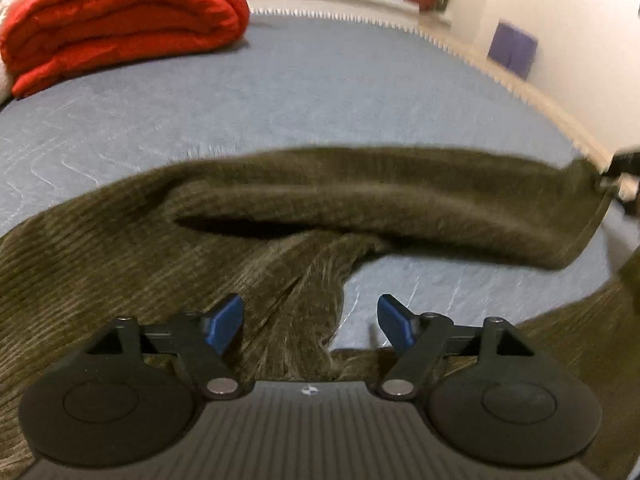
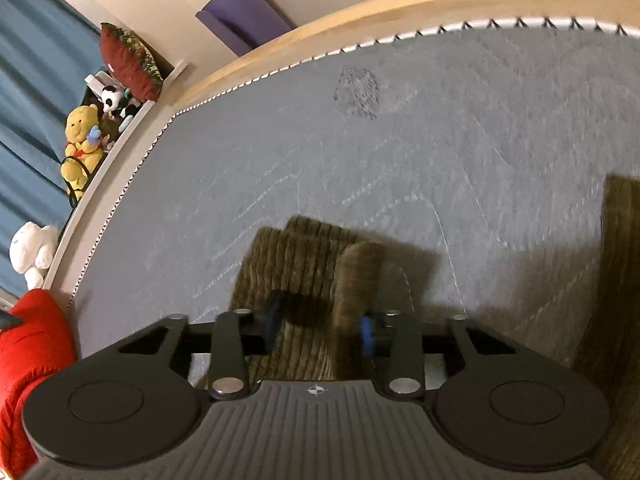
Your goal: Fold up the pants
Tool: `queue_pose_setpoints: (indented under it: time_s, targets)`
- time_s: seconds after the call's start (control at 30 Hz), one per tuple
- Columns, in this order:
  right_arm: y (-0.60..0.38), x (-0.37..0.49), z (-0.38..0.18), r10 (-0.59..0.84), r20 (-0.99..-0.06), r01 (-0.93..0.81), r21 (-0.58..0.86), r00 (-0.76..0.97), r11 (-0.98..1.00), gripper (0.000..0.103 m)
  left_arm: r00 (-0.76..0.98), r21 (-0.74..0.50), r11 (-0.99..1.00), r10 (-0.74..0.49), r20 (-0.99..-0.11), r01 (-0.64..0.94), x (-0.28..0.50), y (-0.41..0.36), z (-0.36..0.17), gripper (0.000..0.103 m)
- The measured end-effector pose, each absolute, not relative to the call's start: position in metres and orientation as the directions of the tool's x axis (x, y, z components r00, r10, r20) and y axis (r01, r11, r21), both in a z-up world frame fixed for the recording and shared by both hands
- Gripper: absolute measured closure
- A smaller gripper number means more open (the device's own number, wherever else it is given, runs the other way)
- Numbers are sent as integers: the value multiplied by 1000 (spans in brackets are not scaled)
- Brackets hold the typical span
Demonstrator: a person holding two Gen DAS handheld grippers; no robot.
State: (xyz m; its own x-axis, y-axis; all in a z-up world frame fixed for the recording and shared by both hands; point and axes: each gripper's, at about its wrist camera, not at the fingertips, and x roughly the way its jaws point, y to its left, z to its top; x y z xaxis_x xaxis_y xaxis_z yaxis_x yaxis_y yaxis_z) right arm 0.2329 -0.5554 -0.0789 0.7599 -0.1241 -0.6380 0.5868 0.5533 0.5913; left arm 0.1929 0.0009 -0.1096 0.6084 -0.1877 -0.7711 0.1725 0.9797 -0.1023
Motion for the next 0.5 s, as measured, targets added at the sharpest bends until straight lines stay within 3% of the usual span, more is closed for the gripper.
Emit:
queue_pose_setpoints:
  time_s: [0.03, 0.07, 0.17, 0.37, 0.43, 0.5]
  targets:
    - [-555, 236, -74, -121, -640, 586, 590, 759, 556, 88, 593, -61, 984, -151, -791, 168, 196, -3, -114, 46]
    - [-553, 241, -67, -119, -642, 585, 585, 757, 562, 94, 583, 1, 987, -94, -807, 160, 197, -5, -119, 67]
    - [-544, 268, -29, -109, -613, 540, 581, 783, 609, 95, 593, 24, 985, -82, -801, 169, 197, -3, -114, 89]
    - [-523, 273, 96, -64, -337, 277, 637, 939, 719, 96, 600, 18, 970, -135, -789, 241, 178, 12, -82, 93]
    - [-534, 256, 96, -102, -337, 307, 638, 936, 706, 96, 597, 37, 961, -140, -790, 275, 169, 19, -73, 93]
    - [-549, 243, 72, -167, -426, 413, 589, 889, 695, 96, 572, 28, 951, -162, -804, 309, 162, 25, -73, 93]
